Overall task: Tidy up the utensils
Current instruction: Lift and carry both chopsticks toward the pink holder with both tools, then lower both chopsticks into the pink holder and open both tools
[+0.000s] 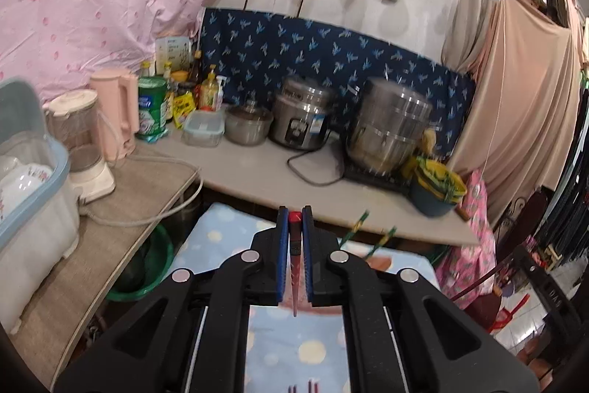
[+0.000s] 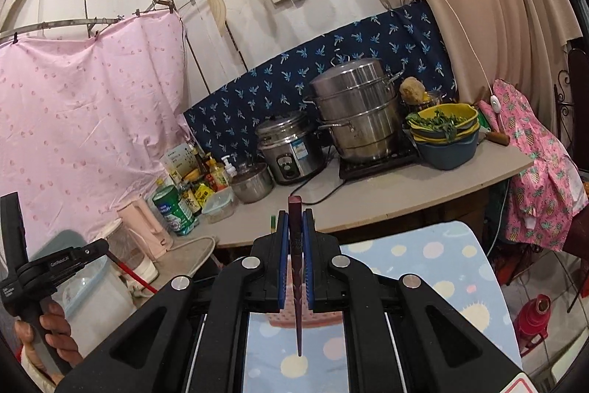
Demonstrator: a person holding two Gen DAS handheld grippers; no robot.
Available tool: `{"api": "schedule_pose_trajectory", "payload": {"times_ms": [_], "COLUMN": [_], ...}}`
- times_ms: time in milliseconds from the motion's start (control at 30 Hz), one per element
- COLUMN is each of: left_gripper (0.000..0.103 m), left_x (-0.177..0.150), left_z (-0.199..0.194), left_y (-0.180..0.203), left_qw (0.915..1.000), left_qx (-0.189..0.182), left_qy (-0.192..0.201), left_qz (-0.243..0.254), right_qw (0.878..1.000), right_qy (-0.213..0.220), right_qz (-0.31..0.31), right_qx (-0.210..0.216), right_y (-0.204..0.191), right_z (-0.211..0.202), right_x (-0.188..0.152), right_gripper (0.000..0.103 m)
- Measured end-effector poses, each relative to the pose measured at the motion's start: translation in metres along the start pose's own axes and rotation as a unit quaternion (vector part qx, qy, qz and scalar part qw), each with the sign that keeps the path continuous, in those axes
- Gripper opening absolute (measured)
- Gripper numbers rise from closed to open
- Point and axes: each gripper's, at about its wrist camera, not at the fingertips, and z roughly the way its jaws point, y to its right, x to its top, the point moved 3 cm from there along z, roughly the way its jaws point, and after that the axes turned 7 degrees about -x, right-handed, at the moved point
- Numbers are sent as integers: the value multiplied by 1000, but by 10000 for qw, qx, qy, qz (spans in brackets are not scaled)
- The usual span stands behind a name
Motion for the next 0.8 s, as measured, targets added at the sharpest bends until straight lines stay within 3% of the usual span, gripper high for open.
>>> {"api": "schedule_pose_trajectory", "payload": {"times_ms": [200, 333, 500, 800], "left_gripper": [7, 7, 7, 7], "left_x": [41, 51, 45, 13], "left_z": [26, 45, 74, 113], "left_y": [18, 24, 23, 9], "left_qw": [9991, 9982, 9991, 9998], "left_qx": [25, 40, 80, 143], "left_qy": [403, 554, 360, -88], "left_qz": [120, 210, 208, 135], "right_qw": [9997, 9995, 9998, 9993], "right_qy": [221, 296, 183, -288], "right_qz": [74, 56, -50, -210], "right_qx": [76, 102, 48, -69], "right_y": [-10, -18, -26, -27], "right_z": [41, 64, 96, 140], "right_x": [34, 46, 44, 6], "right_gripper": [7, 7, 7, 7]}}
